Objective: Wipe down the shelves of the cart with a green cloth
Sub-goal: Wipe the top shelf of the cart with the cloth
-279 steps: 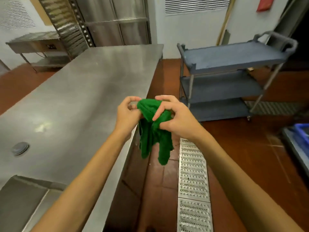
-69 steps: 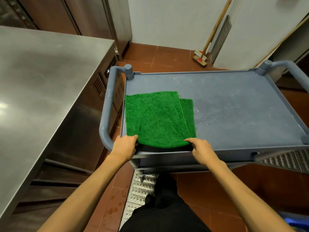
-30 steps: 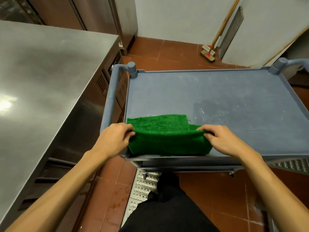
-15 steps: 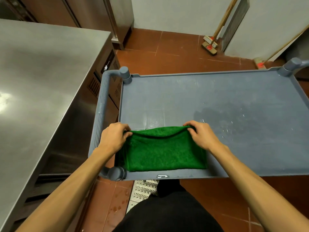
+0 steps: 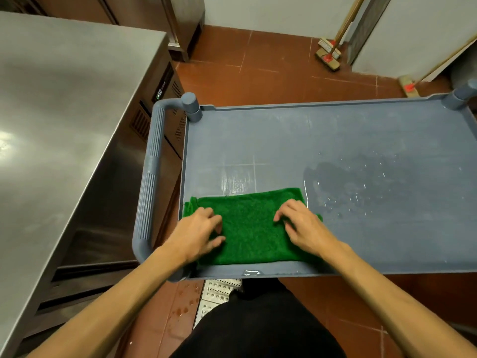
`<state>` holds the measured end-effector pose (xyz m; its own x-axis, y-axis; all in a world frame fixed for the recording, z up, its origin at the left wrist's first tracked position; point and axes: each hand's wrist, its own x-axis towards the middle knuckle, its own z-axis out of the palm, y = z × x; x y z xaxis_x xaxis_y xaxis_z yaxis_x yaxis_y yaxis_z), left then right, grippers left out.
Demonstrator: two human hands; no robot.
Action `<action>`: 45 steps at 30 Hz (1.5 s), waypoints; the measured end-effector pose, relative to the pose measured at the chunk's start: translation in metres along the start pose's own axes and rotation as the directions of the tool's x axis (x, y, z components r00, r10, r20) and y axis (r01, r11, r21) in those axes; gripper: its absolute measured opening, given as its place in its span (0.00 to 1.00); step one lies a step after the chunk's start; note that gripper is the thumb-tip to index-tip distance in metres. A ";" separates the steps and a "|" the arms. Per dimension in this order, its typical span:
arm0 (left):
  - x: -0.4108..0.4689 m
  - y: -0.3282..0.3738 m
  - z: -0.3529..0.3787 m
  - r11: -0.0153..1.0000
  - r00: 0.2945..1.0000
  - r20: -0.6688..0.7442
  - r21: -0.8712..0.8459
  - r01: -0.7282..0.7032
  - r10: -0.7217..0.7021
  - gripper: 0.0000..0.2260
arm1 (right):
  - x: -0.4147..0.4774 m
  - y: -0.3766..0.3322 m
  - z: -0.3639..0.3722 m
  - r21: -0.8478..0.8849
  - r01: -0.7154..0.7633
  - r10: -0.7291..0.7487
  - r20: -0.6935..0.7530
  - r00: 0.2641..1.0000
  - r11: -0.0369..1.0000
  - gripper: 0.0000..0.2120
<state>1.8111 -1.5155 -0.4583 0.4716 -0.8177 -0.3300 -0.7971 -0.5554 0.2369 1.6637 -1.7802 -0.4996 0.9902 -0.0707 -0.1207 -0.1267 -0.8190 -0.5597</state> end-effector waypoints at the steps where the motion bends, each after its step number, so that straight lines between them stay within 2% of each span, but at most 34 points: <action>1: -0.004 0.005 0.003 1.000 1.000 0.023 0.015 -0.018 0.018 0.16 | -0.006 -0.002 0.004 -0.009 0.019 -0.018 0.036 0.999 1.000 0.11; 6: -0.015 0.025 0.017 0.993 0.993 0.103 0.094 -0.064 0.055 0.25 | -0.035 -0.008 0.018 -0.079 0.089 -0.082 0.095 0.992 0.993 0.22; 10: -0.018 0.037 0.027 0.982 0.990 0.141 0.189 -0.028 0.001 0.23 | -0.052 -0.010 0.028 -0.150 0.078 -0.059 0.122 0.991 0.986 0.29; 12: -0.021 0.039 0.035 0.957 0.992 0.126 0.291 -0.013 -0.025 0.23 | -0.057 -0.011 0.035 -0.204 0.080 -0.062 0.095 0.994 0.976 0.29; 16: -0.026 0.037 0.052 0.944 1.000 -0.006 0.331 0.009 -0.007 0.21 | -0.061 -0.017 0.045 -0.236 0.071 -0.084 -0.047 0.995 0.969 0.18; 20: -0.025 0.035 0.034 0.988 0.992 -0.117 0.135 0.072 -0.056 0.11 | -0.050 -0.027 0.031 -0.167 0.062 -0.091 -0.173 0.981 0.984 0.11; 22: -0.020 0.029 0.024 0.996 0.978 -0.197 0.048 0.078 -0.067 0.05 | -0.043 -0.029 0.020 -0.150 0.057 -0.083 -0.175 0.981 0.987 0.10; 25: -0.015 0.023 0.015 1.000 0.973 -0.231 -0.003 0.021 -0.021 0.03 | -0.038 -0.030 0.010 -0.110 0.026 -0.040 -0.123 0.992 0.994 0.12; 28: -0.016 0.021 0.023 0.988 0.994 -0.097 -0.142 -0.060 0.046 0.05 | -0.041 -0.032 0.010 -0.063 -0.079 0.081 0.037 0.996 0.995 0.19; 31: -0.023 0.023 0.031 0.962 0.999 0.031 -0.274 0.002 0.007 0.13 | -0.046 -0.036 0.015 -0.038 -0.155 0.159 0.126 0.979 0.987 0.21; 36: -0.028 0.029 0.033 0.960 1.000 0.016 -0.279 0.009 -0.004 0.05 | -0.052 -0.040 0.017 -0.042 -0.242 0.245 0.120 0.962 0.969 0.17; 41: -0.037 0.035 0.031 0.946 0.999 0.051 -0.324 0.011 0.006 0.06 | -0.064 -0.044 0.015 -0.078 -0.243 0.251 0.128 0.960 0.967 0.15; 45: -0.042 0.044 0.032 0.940 0.998 0.058 -0.337 0.055 -0.038 0.07 | -0.073 -0.051 0.010 -0.100 -0.252 0.264 0.140 0.954 0.963 0.15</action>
<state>1.7443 -1.5004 -0.4629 0.4790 -0.7859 -0.3909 -0.5958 -0.6182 0.5128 1.5975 -1.7276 -0.4701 0.9031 -0.2044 -0.3777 -0.3655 -0.8275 -0.4262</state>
